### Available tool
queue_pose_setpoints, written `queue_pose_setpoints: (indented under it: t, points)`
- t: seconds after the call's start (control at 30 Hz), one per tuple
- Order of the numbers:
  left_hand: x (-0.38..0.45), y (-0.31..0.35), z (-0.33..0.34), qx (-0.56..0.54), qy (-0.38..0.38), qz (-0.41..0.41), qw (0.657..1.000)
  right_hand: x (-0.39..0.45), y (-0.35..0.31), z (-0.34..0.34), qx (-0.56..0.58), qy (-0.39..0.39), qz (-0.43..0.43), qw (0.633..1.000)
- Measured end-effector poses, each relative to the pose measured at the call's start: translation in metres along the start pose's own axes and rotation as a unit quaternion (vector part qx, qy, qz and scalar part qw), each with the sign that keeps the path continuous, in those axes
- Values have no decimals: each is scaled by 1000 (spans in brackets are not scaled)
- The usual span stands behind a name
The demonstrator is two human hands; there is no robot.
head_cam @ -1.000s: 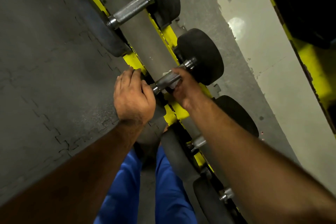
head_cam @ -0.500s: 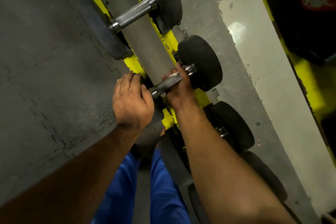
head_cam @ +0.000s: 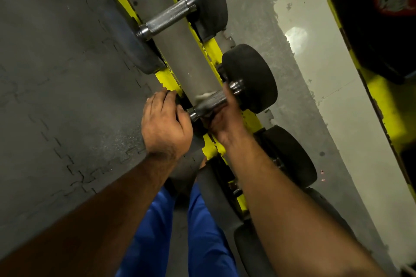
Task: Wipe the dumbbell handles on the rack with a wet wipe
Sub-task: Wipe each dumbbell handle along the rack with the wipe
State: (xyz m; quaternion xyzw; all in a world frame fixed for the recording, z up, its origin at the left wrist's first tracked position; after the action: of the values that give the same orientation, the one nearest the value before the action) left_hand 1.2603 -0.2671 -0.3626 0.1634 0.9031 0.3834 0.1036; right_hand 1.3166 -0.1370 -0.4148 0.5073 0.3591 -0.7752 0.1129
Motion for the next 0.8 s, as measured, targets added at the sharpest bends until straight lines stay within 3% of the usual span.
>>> queue_pose_setpoints:
  t: [0.07,0.2,0.37,0.5,0.63,0.8]
  points:
    - [-1,0,1,2,5,4,1000,2,1,-1,-18,13,-10,1000]
    - [-1,1,0,6,4,-1,1000,-5,22,8,-87,-35,38,995]
    - [0,1,0,5,2,2,1000,3,-12,-7,55,38,-17,998]
    - [-1,1,-1,5,0,3,1000,2,-15,-8,-8,22,4,1000]
    - [0,1,0,9,2,-3,1000,3,-24,-2,93,64,-26,993]
    - [-1,5,-3,13,2,-14,1000,3,-18,-7,21,26,-9,999]
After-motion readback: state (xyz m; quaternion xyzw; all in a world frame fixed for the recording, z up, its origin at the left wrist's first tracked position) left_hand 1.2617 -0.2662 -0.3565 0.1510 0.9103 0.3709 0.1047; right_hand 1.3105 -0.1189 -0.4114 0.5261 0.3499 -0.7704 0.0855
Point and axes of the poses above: each hand's wrist, its own x-axis towards the middle knuckle, its own z-axis out of the palm, y = z × x, the point moved 3 cm from there along x, towards the middle knuckle, and after that the axes turned 15 degrees about -x, right-handed, at the moved point
